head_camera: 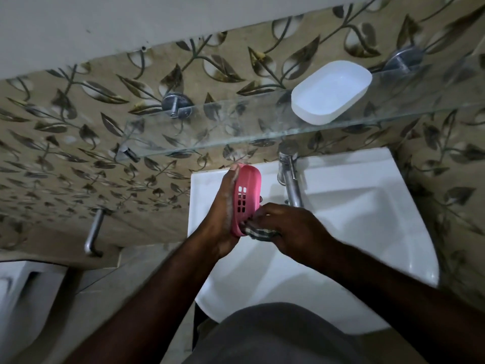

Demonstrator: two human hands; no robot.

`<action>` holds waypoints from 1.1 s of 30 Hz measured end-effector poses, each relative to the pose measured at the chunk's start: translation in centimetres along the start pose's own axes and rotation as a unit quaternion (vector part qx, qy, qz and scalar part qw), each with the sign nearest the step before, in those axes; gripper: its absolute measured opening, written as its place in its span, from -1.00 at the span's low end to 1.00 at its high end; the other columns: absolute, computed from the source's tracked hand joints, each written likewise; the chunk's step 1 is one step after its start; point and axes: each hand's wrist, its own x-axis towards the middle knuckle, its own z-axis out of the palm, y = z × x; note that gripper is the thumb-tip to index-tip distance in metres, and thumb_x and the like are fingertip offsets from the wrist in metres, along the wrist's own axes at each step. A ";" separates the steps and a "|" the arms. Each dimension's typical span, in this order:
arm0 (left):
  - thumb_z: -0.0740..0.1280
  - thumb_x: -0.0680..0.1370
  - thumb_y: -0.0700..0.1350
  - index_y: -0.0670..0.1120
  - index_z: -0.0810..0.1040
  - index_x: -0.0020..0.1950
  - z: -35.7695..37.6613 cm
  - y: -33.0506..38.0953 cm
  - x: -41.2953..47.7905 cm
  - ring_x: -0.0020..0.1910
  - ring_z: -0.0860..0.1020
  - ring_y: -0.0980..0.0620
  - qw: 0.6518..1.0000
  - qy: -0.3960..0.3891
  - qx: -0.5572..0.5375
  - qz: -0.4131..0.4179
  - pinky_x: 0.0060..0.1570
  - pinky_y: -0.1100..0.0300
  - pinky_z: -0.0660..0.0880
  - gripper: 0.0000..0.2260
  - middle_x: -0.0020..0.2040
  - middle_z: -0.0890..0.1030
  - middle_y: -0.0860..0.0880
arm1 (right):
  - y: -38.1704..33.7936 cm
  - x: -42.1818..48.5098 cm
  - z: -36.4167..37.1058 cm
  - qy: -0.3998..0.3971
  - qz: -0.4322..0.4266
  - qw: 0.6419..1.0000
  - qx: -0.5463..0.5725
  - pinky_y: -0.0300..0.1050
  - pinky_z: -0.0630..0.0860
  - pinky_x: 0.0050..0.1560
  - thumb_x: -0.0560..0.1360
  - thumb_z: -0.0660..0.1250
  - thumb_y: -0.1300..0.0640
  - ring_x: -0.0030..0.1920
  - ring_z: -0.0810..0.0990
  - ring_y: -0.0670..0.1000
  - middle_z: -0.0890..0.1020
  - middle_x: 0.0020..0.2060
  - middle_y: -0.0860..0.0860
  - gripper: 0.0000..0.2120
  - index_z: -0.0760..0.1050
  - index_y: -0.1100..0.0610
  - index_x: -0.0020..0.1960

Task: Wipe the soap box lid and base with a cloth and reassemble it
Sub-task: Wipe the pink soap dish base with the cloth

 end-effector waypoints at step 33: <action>0.18 0.52 0.28 -0.20 0.64 0.11 0.2 -1.3 -1.6 -0.09 0.63 -0.15 0.990 -0.033 -0.120 0.069 0.05 0.01 0.52 -0.42 -0.09 0.67 -0.21 | -5.2 2.2 -2.3 0.009 0.160 0.960 0.227 -0.05 0.57 -0.20 0.38 0.43 0.16 -0.28 0.63 -0.10 0.68 -0.32 -0.05 -0.96 0.64 0.04 -0.20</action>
